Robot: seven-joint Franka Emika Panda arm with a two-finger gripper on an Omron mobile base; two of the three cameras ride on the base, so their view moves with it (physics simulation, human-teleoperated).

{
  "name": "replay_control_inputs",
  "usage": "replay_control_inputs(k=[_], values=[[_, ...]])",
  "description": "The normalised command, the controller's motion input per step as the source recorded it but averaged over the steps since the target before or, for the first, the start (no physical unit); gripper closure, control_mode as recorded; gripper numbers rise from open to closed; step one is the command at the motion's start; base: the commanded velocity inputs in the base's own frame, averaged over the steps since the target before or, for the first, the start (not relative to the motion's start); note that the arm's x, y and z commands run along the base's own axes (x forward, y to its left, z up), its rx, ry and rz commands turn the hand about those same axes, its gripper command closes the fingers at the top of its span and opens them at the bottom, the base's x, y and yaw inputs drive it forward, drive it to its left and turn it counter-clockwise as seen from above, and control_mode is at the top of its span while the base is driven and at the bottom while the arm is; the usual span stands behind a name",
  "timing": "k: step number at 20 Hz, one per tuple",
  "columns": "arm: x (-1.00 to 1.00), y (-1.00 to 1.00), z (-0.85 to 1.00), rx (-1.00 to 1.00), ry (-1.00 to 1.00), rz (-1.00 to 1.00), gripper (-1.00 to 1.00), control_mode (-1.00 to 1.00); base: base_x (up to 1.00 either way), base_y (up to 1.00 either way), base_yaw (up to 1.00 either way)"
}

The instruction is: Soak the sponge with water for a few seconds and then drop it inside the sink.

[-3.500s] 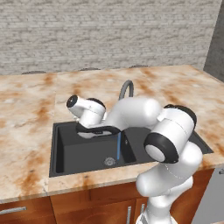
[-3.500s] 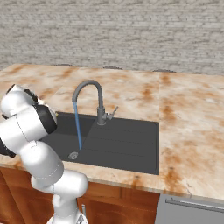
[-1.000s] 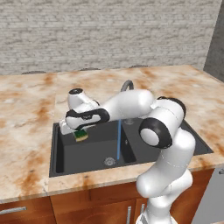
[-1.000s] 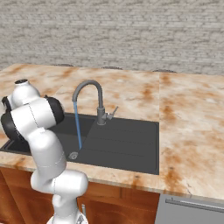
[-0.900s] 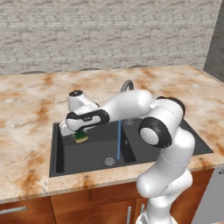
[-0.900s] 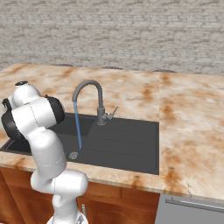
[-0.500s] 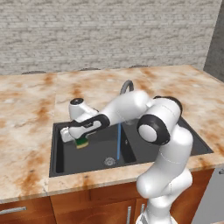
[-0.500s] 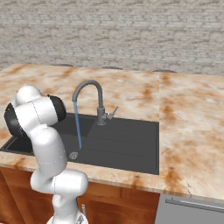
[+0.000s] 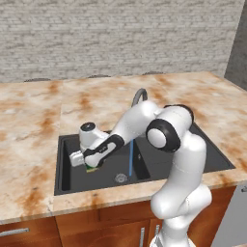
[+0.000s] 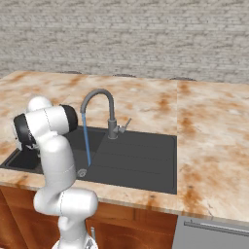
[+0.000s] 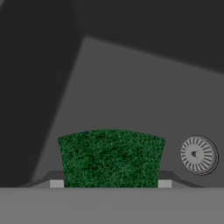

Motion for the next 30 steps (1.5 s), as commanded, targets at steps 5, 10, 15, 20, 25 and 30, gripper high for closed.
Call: replay_control_inputs(k=[5, 10, 15, 20, 25, 30], values=[[0.26, 0.00, -0.07, 0.00, 0.00, 0.00, 1.00, -1.00, 0.00, 0.00, 0.00], [0.23, 0.00, -0.04, 0.00, 0.00, 0.00, 1.00, -1.00, 0.00, 0.00, 0.00], [0.21, 0.00, -0.28, 0.00, 0.00, 0.00, 1.00, -1.00, 0.00, 0.00, 0.00], [0.19, 0.00, -0.21, 0.00, 0.00, 0.00, 1.00, -1.00, 0.00, 0.00, 0.00], [0.06, 0.00, -0.17, -0.04, 0.00, 0.00, 1.00, -1.00, 0.00, 0.00, 0.00], [0.06, 0.00, -0.21, -0.05, 0.00, 0.00, 1.00, -1.00, 0.00, 0.00, 0.00]])
